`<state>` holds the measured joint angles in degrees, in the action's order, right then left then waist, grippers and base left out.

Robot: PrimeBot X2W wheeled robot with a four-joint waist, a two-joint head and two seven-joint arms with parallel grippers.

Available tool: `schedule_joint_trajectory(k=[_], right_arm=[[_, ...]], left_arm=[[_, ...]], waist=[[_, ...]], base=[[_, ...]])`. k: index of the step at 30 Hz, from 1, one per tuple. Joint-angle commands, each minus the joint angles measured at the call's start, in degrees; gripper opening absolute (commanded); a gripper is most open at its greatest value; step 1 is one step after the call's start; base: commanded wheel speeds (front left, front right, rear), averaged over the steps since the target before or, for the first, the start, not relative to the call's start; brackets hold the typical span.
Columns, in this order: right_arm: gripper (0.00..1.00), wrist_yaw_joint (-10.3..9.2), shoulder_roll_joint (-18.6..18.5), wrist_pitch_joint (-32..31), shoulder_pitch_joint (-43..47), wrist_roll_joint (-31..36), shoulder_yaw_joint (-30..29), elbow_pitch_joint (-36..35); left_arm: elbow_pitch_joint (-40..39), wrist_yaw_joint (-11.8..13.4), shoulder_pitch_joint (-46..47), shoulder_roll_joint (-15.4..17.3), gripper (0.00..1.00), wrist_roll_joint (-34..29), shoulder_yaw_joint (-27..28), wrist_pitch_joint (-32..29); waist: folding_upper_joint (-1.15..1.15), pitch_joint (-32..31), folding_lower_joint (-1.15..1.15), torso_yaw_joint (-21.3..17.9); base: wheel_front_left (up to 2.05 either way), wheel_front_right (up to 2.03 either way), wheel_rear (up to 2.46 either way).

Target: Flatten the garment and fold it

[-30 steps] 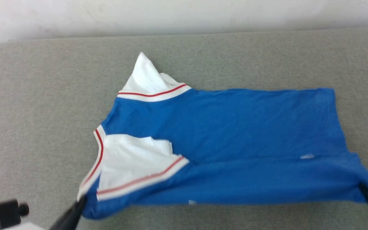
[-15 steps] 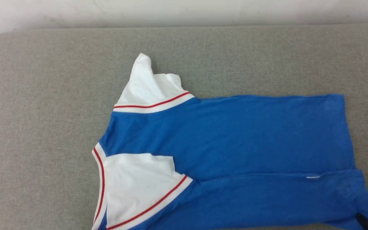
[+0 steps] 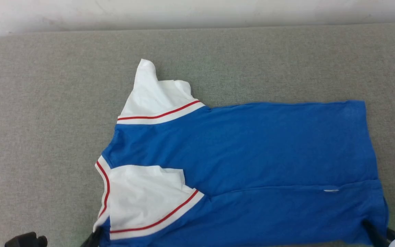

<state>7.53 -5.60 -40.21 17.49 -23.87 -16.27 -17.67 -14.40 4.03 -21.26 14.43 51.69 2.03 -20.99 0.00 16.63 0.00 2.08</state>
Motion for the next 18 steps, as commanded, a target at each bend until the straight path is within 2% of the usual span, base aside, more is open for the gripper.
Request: schedule_joint_trajectory(k=[1, 2, 3, 4, 11, 15, 18], right_arm=[[1.00, -0.04, -0.21, 0.47, -0.78, 0.38, 0.20, 0.33], [1.00, -0.04, -0.25, 1.13, -0.99, 0.29, 0.36, 0.64], [1.00, -0.04, -0.36, 1.84, -1.22, 0.10, 0.55, 0.72], [1.00, -0.04, -0.48, 2.33, -1.34, -0.18, 0.68, 0.70], [1.00, -0.04, -1.97, 4.84, -1.30, -2.64, -0.74, -3.50], [1.00, -0.04, -2.24, 9.62, -2.40, -0.06, -3.69, -8.38], [1.00, -0.04, -1.17, 16.93, -5.35, 4.93, -5.93, -11.47]], left_arm=[[0.45, -0.25, 0.85, -0.24, 0.06, -0.59, 0.35, 0.61], [0.87, -0.31, 1.23, -0.34, 0.25, -0.82, 0.37, 1.08], [1.15, -0.38, 1.37, -0.33, 0.91, -0.98, 0.31, 1.27], [1.22, -0.41, 1.43, -0.35, 1.00, -1.03, 0.38, 1.50], [-3.18, -0.81, -1.24, -0.77, 1.00, 0.33, 2.81, 3.51], [-9.55, -1.36, -0.35, -1.02, 1.00, -3.42, 7.05, 11.55], [-12.66, -1.52, 2.96, -1.63, 1.00, -9.26, 8.38, 19.51]], waist=[[0.00, -0.26, 0.00, -0.11], [0.00, -0.50, 0.00, -0.22], [0.00, -0.74, 0.00, -0.33], [0.00, -0.88, 0.00, -0.44], [0.00, -1.77, 0.00, -1.01], [0.00, -1.88, 0.00, -0.82], [0.00, -1.72, 0.00, -0.76]], base=[[0.00, 0.00, 0.00], [0.00, 0.00, 0.00], [0.00, 0.00, 0.00], [0.00, 0.00, 0.00], [0.00, 0.00, 0.00], [0.00, 0.00, 0.00], [0.00, 0.00, 0.00]])
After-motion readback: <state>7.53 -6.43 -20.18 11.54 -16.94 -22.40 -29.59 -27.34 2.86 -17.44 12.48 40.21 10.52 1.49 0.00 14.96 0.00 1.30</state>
